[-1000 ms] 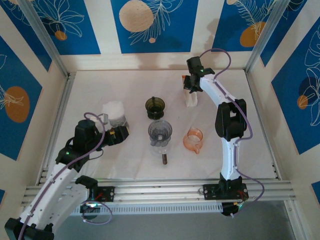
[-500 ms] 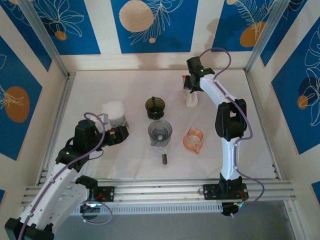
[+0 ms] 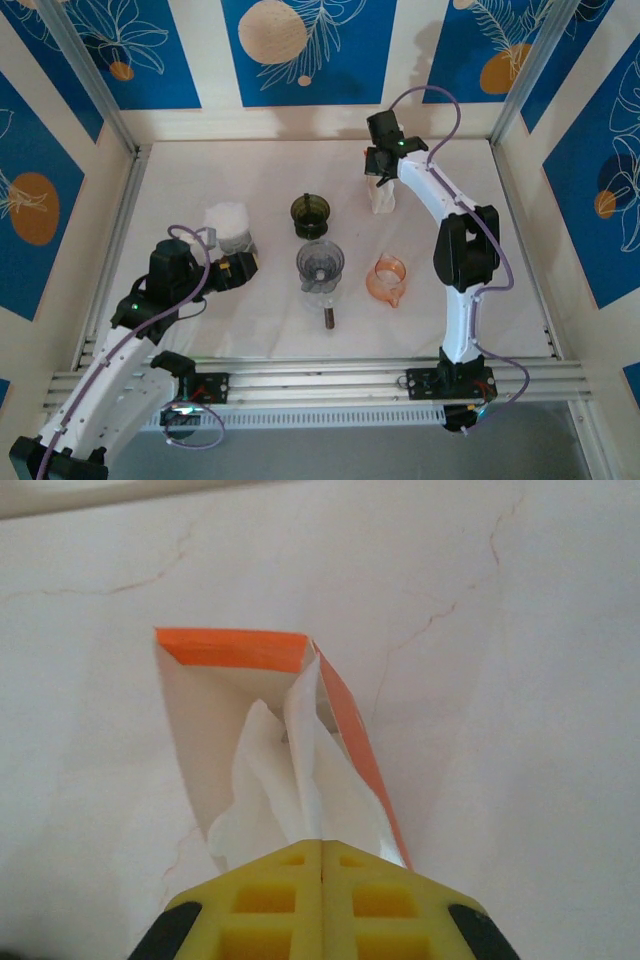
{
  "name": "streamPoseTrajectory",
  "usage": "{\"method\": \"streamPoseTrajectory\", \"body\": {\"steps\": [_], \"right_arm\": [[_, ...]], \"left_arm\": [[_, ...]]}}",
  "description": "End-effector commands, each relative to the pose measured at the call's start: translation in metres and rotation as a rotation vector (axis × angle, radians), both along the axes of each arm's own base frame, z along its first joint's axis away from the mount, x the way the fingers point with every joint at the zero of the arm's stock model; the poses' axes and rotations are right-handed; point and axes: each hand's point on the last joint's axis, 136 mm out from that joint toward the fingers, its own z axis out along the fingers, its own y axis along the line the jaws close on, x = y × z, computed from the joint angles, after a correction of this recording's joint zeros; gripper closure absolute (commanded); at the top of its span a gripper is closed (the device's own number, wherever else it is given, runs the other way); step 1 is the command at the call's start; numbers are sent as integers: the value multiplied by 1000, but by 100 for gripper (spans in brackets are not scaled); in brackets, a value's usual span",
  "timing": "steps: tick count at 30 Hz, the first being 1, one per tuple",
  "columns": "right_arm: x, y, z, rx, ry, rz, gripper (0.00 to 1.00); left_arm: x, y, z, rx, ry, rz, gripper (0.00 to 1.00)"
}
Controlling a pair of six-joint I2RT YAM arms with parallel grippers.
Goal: Place the coffee filter in the dripper
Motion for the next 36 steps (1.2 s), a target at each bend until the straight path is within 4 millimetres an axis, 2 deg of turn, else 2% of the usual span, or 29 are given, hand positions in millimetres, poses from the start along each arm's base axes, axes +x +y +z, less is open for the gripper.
{"method": "streamPoseTrajectory", "body": {"steps": [1, 11, 15, 18, 23, 31, 36], "right_arm": [[-1, -4, 34, -43, -85, -4, 100], [-19, -8, 102, -24, -240, -17, 100], [-40, -4, 123, 6, -272, 3, 100], [-63, 2, 135, 40, -271, 30, 100], [-123, 24, 142, 143, -224, 144, 100], [-237, 66, 148, 149, -98, 417, 100], [-298, 83, 154, 175, 22, 574, 100]], "left_arm": [[2, 1, 15, -8, -50, -5, 0], [1, 1, 26, -8, -71, -8, 0], [1, 0, 36, -13, -87, -13, 0], [0, -1, 44, -23, -99, -21, 0], [-3, -4, 51, -36, -105, -42, 0], [-8, -11, 48, -55, -91, -87, 0], [-9, -12, 47, -57, -90, -101, 0]]}}
